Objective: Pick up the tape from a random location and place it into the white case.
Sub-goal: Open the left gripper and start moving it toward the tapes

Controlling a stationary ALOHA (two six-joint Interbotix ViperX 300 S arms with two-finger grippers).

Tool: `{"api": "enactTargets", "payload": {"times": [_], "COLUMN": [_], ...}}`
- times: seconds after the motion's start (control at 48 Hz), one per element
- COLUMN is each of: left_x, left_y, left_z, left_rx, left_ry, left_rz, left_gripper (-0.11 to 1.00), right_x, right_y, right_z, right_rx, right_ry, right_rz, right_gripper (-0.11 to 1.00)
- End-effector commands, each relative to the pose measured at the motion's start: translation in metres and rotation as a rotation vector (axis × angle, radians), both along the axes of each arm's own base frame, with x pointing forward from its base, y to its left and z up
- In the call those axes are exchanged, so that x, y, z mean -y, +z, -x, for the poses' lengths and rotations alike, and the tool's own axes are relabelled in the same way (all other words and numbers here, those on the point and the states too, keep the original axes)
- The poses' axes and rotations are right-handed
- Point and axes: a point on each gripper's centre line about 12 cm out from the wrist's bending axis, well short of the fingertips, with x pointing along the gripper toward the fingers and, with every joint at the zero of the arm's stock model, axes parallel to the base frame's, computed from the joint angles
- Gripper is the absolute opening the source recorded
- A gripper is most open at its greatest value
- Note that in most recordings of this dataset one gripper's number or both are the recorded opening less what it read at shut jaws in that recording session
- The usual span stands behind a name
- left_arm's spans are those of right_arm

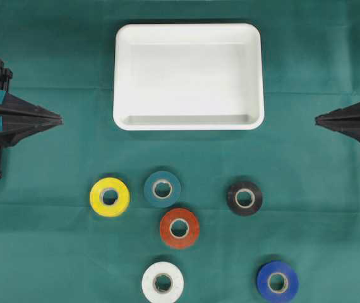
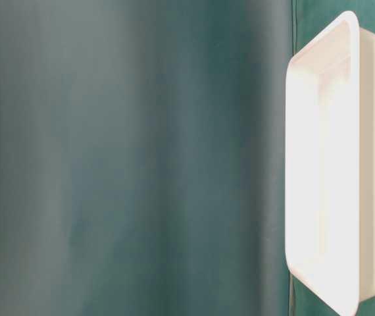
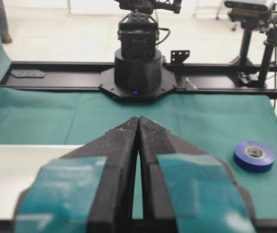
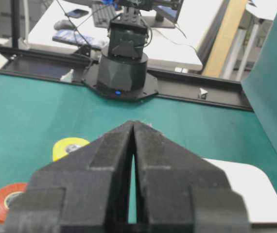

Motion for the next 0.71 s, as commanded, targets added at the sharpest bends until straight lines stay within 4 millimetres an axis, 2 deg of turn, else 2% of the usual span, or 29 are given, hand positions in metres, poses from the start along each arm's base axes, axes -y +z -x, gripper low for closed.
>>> {"api": "enactTargets", "payload": {"times": [0.0,0.229,0.501,0.584,0.688], "left_x": [0.0009,0.0009,0.0009,0.0009,0.0009], "left_y": [0.0057,0.0051,0.0036,0.0029,0.0019], "left_z": [-0.0035,-0.0054,-0.0054,-0.0054,-0.0057], "left_rx": [-0.021,-0.066,-0.078,-0.084,-0.092], "left_ry": [-0.004,-0.005,-0.004,-0.004,-0.004], "left_rz": [-0.002,-0.001,-0.008,-0.005,-0.005], "left_gripper": [0.01,0.01,0.02,0.13,0.4], "right_x": [0.0,0.0,0.0,0.0,0.0], "right_y": [0.0089,0.0094,0.011,0.0115,0.0115], "right_z": [-0.0035,-0.0103,-0.0109,-0.011,-0.011], "right_rx": [0.015,-0.071,-0.087,-0.087,-0.087], "right_ry": [0.0,0.0,0.0,0.0,0.0], "right_rz": [0.005,0.001,-0.005,-0.006,-0.006], "right_gripper": [0.0,0.0,0.0,0.0,0.0]}}
